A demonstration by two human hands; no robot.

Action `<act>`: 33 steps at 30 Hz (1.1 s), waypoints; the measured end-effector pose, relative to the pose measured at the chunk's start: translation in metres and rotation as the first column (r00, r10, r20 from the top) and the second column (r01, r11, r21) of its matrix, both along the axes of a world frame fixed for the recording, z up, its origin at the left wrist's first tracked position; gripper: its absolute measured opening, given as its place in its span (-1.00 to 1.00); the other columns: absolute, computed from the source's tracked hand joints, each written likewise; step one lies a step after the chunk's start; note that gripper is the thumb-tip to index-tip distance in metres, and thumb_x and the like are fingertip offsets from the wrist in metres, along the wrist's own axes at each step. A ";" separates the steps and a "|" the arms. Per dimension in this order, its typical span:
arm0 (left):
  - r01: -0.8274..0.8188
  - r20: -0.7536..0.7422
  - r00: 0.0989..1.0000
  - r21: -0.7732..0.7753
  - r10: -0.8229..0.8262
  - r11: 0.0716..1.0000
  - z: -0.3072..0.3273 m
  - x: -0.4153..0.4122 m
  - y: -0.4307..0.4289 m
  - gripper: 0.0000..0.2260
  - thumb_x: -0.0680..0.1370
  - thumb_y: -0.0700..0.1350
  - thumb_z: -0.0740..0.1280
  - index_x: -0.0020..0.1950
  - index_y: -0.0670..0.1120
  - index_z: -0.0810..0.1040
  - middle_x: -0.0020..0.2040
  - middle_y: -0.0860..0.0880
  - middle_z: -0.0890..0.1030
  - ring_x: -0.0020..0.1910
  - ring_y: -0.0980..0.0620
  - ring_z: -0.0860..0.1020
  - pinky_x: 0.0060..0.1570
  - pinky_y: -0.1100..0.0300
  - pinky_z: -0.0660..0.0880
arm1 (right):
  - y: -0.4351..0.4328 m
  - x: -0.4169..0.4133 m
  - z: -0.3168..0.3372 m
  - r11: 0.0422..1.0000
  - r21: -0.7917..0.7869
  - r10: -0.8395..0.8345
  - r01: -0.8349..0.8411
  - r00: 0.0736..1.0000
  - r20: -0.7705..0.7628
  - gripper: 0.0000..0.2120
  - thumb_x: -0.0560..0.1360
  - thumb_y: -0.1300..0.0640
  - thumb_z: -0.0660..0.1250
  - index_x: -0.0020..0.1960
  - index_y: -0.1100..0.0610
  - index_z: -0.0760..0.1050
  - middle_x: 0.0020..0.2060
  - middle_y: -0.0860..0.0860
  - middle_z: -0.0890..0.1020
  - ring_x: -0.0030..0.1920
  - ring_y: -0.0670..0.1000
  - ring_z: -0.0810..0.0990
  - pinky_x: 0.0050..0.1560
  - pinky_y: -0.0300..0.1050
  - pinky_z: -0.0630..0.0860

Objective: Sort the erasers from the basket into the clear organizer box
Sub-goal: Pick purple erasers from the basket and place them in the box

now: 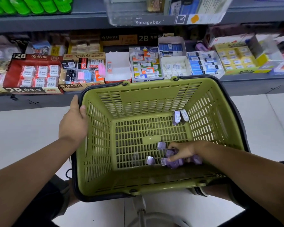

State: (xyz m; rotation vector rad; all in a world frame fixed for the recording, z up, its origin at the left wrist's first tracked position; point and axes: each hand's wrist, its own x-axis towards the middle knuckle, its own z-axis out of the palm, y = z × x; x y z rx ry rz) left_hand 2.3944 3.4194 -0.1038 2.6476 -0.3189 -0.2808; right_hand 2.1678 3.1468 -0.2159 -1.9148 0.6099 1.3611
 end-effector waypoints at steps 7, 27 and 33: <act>-0.005 0.002 1.000 -0.019 0.005 1.000 -0.001 -0.001 0.001 -0.55 0.68 -0.01 -0.01 0.58 -0.05 0.06 0.25 -0.31 0.52 0.16 -0.35 0.50 0.06 -0.08 0.42 | 0.039 0.016 -0.002 0.960 0.244 -0.151 0.136 0.988 0.044 -0.33 0.34 -0.09 0.51 0.36 -0.18 0.27 0.47 0.00 0.14 0.31 0.10 0.37 -0.01 -0.13 0.60; 0.008 -0.007 1.000 -0.008 -0.008 1.000 0.001 0.000 -0.003 -0.55 0.68 -0.05 0.04 0.56 -0.11 0.08 0.37 -0.26 0.43 0.28 -0.29 0.43 0.15 -0.06 0.39 | 0.064 0.048 0.011 0.882 0.431 -0.236 0.192 0.971 0.050 -0.50 0.36 0.08 0.52 0.23 -0.03 0.41 0.44 0.06 0.16 0.14 0.13 0.57 -0.14 -0.10 0.64; 0.098 0.088 0.993 -0.153 -0.085 0.983 0.037 -0.034 -0.027 -0.53 0.64 -0.03 0.17 0.53 -0.07 0.18 0.48 -0.10 0.25 0.46 -0.10 0.19 0.43 -0.03 0.12 | 0.050 0.071 0.068 0.749 0.581 -0.488 0.318 0.858 0.159 -0.58 0.43 0.17 0.44 0.23 0.07 0.38 0.26 0.20 0.41 0.07 0.14 0.61 -0.19 -0.09 0.65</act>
